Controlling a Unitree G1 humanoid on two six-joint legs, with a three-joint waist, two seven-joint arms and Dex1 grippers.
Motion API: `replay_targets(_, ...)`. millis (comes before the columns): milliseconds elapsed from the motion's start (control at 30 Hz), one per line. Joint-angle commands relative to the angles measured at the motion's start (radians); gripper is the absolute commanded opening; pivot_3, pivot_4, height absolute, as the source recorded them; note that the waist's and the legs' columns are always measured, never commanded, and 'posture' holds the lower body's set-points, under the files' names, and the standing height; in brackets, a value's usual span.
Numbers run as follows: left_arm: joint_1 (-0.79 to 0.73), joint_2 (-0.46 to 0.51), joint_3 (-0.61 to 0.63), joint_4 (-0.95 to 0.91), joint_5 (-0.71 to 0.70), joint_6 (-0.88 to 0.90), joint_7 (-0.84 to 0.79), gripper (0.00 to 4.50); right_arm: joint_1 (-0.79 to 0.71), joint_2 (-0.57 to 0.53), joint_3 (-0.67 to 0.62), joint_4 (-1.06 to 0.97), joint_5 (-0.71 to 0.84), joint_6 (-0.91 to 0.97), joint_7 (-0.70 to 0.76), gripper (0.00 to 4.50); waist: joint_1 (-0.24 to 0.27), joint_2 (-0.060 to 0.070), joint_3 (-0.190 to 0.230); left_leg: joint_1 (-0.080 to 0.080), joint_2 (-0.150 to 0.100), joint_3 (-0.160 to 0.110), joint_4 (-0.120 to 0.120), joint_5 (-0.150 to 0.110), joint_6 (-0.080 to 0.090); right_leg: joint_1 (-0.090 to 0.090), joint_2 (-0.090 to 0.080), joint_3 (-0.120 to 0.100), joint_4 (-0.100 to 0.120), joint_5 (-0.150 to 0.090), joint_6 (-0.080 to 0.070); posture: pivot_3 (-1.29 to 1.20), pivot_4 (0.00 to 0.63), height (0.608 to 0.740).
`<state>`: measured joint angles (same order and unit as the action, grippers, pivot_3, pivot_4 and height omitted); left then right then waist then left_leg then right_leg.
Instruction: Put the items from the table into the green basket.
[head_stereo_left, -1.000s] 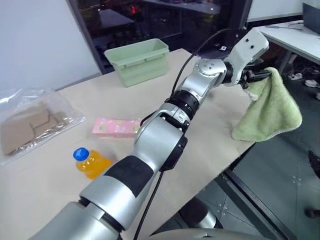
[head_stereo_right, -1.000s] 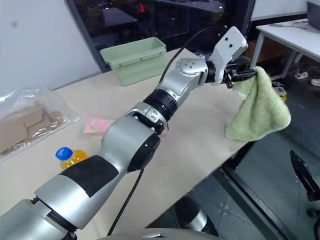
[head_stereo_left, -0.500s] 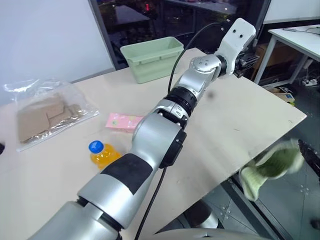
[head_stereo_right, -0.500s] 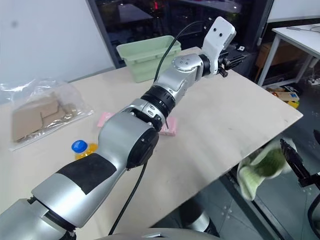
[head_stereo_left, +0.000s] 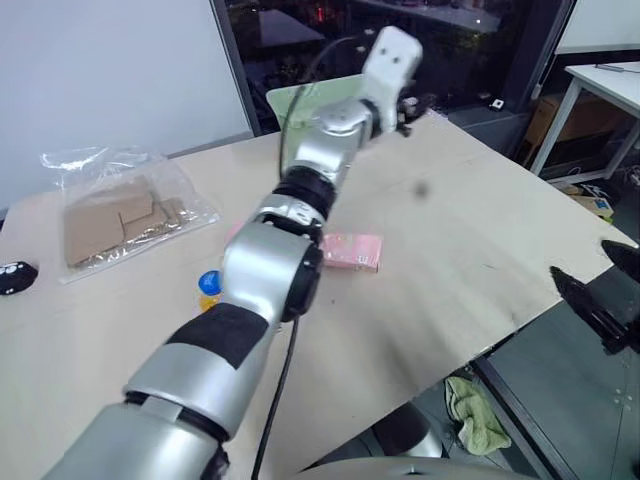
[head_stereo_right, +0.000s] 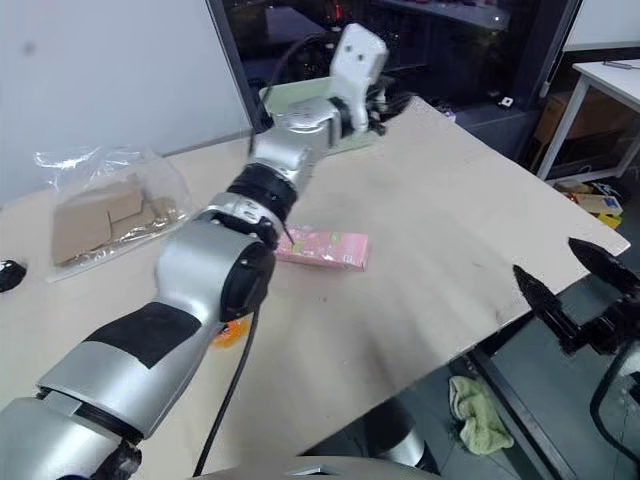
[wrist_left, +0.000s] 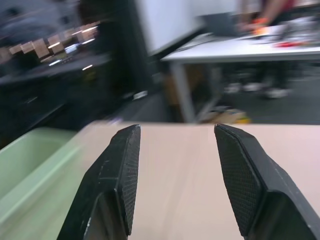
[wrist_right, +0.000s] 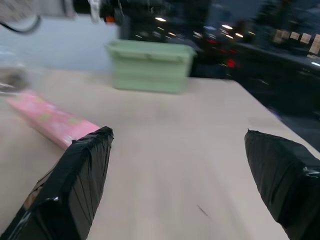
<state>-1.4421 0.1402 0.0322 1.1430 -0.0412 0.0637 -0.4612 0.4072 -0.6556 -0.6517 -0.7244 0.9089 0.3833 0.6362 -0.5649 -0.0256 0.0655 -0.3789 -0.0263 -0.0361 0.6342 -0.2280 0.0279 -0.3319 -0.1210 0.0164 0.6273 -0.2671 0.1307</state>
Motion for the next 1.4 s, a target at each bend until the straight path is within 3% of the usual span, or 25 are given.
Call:
replay_targets(33,0.004,0.094,0.025,-0.154,0.000,0.050,0.020,2.39,-0.069,-0.030,0.054,0.028,0.017,0.016,0.022,4.50,0.039,-0.001,0.001,-0.002,0.000,-0.001,0.000,0.000,0.000,-0.002,0.000,-0.001,0.000,0.000,0.000,-0.34,0.000,0.740)
replay_targets(200,0.122,0.265,0.024,-0.417,-0.003,0.197,-0.047,2.39,-0.164,-0.083,0.139,0.141,-0.021,0.029,0.113,4.50,0.131,0.002,-0.002,-0.007,-0.003,-0.001,0.000,0.002,0.004,-0.009,0.000,0.003,0.003,0.001,0.000,-0.24,0.000,0.740)
replay_targets(333,0.273,0.363,0.050,-0.703,-0.074,0.348,-0.139,2.39,-0.229,-0.108,0.191,0.221,-0.060,0.020,0.173,4.50,0.231,0.004,-0.002,-0.022,-0.004,-0.001,0.001,0.003,0.006,-0.028,0.001,0.006,0.013,0.002,-0.004,-0.19,0.000,0.740)
replay_targets(533,0.357,0.361,0.151,-0.880,-0.169,0.471,-0.070,2.39,-0.312,-0.105,0.242,0.276,-0.087,0.020,0.215,4.50,0.399,0.004,-0.003,-0.042,-0.004,-0.005,0.014,0.003,0.006,-0.044,0.002,0.004,0.019,0.003,-0.005,-0.15,0.000,0.740)
replay_targets(700,0.500,0.388,0.073,-0.955,-0.149,0.523,-0.127,2.39,-0.337,-0.096,0.262,0.286,-0.107,0.017,0.229,4.50,0.473,0.011,-0.007,-0.039,-0.005,-0.003,0.017,0.003,0.006,-0.042,0.002,0.006,0.020,0.005,-0.008,-0.16,0.000,0.740)
replay_targets(867,0.646,0.436,0.022,-1.030,-0.178,0.581,-0.221,2.39,-0.310,-0.087,0.261,0.276,-0.144,0.008,0.222,4.50,0.488,0.011,-0.007,-0.036,-0.004,-0.003,0.018,0.004,0.005,-0.040,0.006,0.007,0.020,0.007,-0.011,-0.18,0.000,0.740)
replay_targets(967,0.684,0.463,0.058,-1.130,-0.299,0.657,-0.330,2.39,-0.302,-0.092,0.262,0.278,-0.180,0.010,0.205,4.50,0.488,0.010,-0.006,-0.038,-0.003,-0.002,0.019,0.004,0.005,-0.041,0.008,0.008,0.020,0.007,-0.012,-0.18,0.000,0.740)
replay_targets(1200,0.792,0.664,0.079,-1.308,-0.455,0.721,-0.579,2.39,-0.358,-0.092,0.349,0.328,-0.310,0.010,0.165,4.50,0.462,0.017,-0.011,-0.035,-0.002,0.000,0.018,0.004,0.005,-0.041,0.011,0.011,0.020,0.007,-0.014,-0.16,0.000,0.740)
replay_targets(1267,0.817,0.711,0.044,-1.330,-0.460,0.728,-0.619,2.39,-0.373,-0.079,0.343,0.326,-0.274,0.021,0.178,4.50,0.458,0.017,-0.011,-0.035,0.000,0.000,0.018,0.004,0.005,-0.042,0.015,0.013,0.020,0.009,-0.017,-0.14,0.000,0.740)
replay_targets(1300,0.821,0.719,0.032,-1.331,-0.459,0.726,-0.624,2.39,-0.376,-0.074,0.341,0.323,-0.260,0.028,0.180,4.50,0.461,0.017,-0.011,-0.035,0.001,-0.001,0.018,0.004,0.004,-0.042,0.017,0.013,0.020,0.010,-0.017,-0.14,0.000,0.740)
replay_targets(1400,0.763,0.615,-0.115,-1.266,-0.380,0.589,-0.646,2.39,-0.364,-0.087,0.326,0.306,-0.232,0.051,0.201,4.50,0.482,0.019,-0.012,-0.034,0.002,-0.002,0.019,0.006,0.002,-0.041,0.018,0.012,0.020,0.010,-0.018,-0.15,0.000,0.740)
